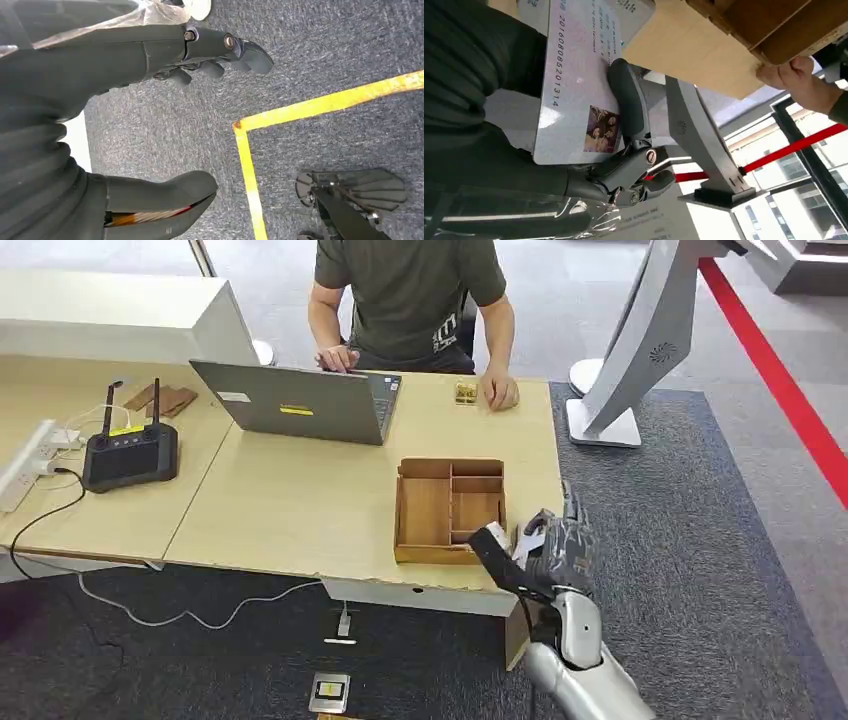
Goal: Pass the card to the sensor for recognition and then transmit it.
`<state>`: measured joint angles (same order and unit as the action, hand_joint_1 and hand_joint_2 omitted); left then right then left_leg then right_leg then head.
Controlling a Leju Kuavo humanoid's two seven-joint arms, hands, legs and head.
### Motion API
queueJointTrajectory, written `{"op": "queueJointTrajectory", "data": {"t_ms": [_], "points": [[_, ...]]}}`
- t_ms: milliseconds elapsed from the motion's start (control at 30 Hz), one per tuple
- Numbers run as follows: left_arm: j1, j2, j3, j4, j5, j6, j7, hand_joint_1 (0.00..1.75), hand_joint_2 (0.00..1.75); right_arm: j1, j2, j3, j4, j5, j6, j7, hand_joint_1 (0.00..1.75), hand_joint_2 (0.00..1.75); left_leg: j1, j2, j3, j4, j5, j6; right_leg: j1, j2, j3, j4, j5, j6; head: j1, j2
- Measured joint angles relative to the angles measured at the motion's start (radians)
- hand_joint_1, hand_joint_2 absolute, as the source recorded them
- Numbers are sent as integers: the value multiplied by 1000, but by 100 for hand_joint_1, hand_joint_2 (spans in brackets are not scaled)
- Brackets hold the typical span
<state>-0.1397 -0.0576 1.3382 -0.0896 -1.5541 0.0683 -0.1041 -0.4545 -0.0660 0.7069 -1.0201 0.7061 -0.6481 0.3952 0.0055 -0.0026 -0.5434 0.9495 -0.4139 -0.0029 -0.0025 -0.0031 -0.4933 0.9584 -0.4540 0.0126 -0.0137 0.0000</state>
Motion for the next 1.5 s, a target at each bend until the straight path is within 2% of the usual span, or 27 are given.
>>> {"op": "queueJointTrajectory", "data": {"t_ms": [167, 333, 667, 933, 1100, 1400, 1500], "points": [[0, 0, 0, 0, 0, 0, 0, 0, 175, 0, -19, 0, 9, -3, 8, 32, 175, 175, 0, 0, 0, 0, 0, 0, 0, 0, 0, 0, 0, 0, 0, 0], [0, 0, 0, 0, 0, 0, 0, 0, 175, 0, -28, 3, 23, 3, 50, 61, 175, 175, 0, 0, 0, 0, 0, 0, 0, 0, 0, 0, 0, 0, 0, 0], [0, 0, 0, 0, 0, -1, 0, 0, 175, -1, -32, 8, 48, 5, 62, 68, 175, 175, 0, 0, 0, 0, 0, 0, 0, 0, 0, 0, 0, 0, 0, 0], [-1, 0, 0, 0, 0, -6, 0, 0, 175, -11, -19, 16, 83, -7, 104, 71, 175, 175, 0, 0, 0, 0, 0, 0, 0, 0, 1, 0, 0, 0, 0, 0], [-1, 0, 0, 0, 0, -9, -3, 0, 175, -18, -4, 24, 112, -11, 103, 75, 175, 175, 0, 0, 0, 0, 0, 0, 0, 0, 1, 0, 0, 0, 0, 0], [-4, 0, 0, 0, 0, -16, -2, 0, 175, -23, 3, 37, 151, -16, 111, 106, 175, 175, 0, 0, 0, 0, 0, 0, 0, 0, 0, 0, 0, 0, 0, 0], [-6, 0, 0, 0, 0, -17, -1, 0, 175, -23, 3, 40, 158, -6, 135, 129, 175, 175, 0, 0, 0, 0, 0, 0, 0, 0, 0, 0, 0, 0, 0, 0]]}}
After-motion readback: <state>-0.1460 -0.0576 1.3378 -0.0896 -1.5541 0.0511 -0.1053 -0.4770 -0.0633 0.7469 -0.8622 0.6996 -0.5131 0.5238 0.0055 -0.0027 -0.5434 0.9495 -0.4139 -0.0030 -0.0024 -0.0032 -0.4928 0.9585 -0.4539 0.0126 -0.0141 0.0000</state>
